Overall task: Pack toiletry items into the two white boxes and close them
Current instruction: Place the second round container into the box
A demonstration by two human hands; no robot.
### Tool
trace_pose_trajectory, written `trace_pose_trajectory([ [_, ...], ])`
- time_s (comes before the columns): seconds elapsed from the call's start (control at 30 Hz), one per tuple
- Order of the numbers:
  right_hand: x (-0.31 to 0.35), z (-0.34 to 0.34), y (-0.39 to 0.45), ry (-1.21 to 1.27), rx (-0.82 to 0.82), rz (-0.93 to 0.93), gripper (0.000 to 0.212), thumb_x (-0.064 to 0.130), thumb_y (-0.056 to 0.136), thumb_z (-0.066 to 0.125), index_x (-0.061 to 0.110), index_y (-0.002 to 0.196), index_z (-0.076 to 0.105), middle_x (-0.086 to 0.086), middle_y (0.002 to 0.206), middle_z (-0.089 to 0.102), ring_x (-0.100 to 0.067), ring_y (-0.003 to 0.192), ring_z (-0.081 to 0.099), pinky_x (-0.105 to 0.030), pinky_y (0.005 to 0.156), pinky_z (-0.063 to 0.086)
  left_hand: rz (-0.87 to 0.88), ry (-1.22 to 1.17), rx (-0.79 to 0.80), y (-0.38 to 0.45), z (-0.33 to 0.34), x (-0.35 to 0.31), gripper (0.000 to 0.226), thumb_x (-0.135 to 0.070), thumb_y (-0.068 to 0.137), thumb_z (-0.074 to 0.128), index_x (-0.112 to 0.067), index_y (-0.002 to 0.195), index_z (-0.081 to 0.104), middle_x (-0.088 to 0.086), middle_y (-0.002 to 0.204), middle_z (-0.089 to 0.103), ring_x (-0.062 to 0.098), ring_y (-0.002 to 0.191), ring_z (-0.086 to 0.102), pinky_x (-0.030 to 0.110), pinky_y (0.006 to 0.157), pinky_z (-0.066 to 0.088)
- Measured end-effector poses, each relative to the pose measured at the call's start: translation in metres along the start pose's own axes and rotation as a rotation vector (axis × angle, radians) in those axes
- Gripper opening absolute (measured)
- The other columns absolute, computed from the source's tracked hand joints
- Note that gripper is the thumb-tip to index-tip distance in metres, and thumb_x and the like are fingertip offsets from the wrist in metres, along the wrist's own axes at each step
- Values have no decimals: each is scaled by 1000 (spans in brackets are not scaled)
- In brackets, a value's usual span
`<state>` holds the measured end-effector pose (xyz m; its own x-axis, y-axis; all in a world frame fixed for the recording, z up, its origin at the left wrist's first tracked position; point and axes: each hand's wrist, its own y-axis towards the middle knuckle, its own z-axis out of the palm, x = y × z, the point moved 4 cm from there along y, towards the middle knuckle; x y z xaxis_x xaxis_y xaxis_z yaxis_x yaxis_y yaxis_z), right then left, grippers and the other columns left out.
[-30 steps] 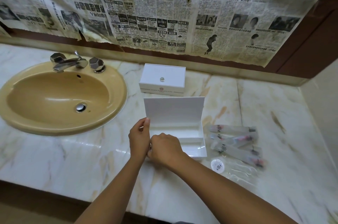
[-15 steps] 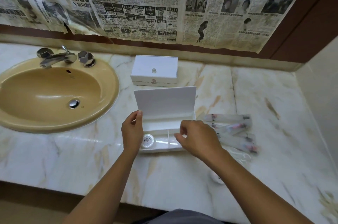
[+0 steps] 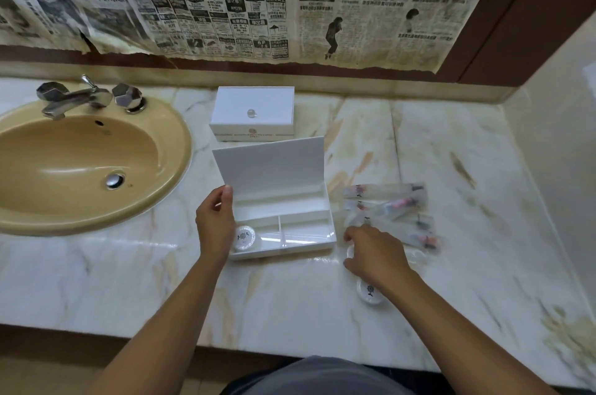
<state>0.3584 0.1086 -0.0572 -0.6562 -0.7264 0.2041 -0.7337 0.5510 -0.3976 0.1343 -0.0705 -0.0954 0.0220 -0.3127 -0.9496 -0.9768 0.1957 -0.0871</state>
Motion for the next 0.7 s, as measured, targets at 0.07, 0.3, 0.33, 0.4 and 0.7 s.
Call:
trace_pose_trajectory([
  [0.07, 1, 2, 0, -28, -10, 0, 40, 21, 82, 60, 26, 121, 52, 1, 117, 56, -23, 99, 60, -27, 73, 40, 2, -3, -1, 1, -2, 1, 21, -29, 100, 55, -14, 99, 69, -6, 92, 68, -14, 73, 57, 2, 71, 40],
  [0.3, 1, 5, -2, -75, -23, -13, 33, 12, 86, 51, 19, 118, 53, -1, 118, 56, -23, 105, 57, -28, 76, 39, 0, -6, 9, 1, 0, 1, 24, -31, 100, 55, -14, 103, 70, -5, 97, 70, -12, 77, 58, 3, 73, 41],
  [0.33, 2, 3, -3, -76, -12, -10, 31, 14, 86, 52, 20, 116, 53, 0, 117, 56, -23, 104, 57, -27, 76, 38, -1, -5, 12, 0, 0, 1, 23, -31, 100, 55, -15, 103, 70, -6, 98, 70, -12, 78, 59, 3, 73, 41],
  [0.4, 5, -6, -4, -63, 3, -4, 27, 24, 85, 55, 21, 111, 52, 1, 113, 58, -22, 98, 57, -27, 73, 36, -6, -5, 13, 0, -1, 1, 25, -33, 100, 54, -14, 106, 70, -5, 100, 71, -9, 81, 60, 6, 75, 42],
  [0.7, 48, -64, 6, -58, -204, -77, 12, 19, 87, 52, 19, 93, 43, 1, 85, 56, -21, 72, 46, -28, 61, 31, -41, -38, 9, -1, -1, 0, 26, -35, 99, 56, -16, 108, 71, -7, 101, 70, -4, 85, 61, 15, 81, 44],
])
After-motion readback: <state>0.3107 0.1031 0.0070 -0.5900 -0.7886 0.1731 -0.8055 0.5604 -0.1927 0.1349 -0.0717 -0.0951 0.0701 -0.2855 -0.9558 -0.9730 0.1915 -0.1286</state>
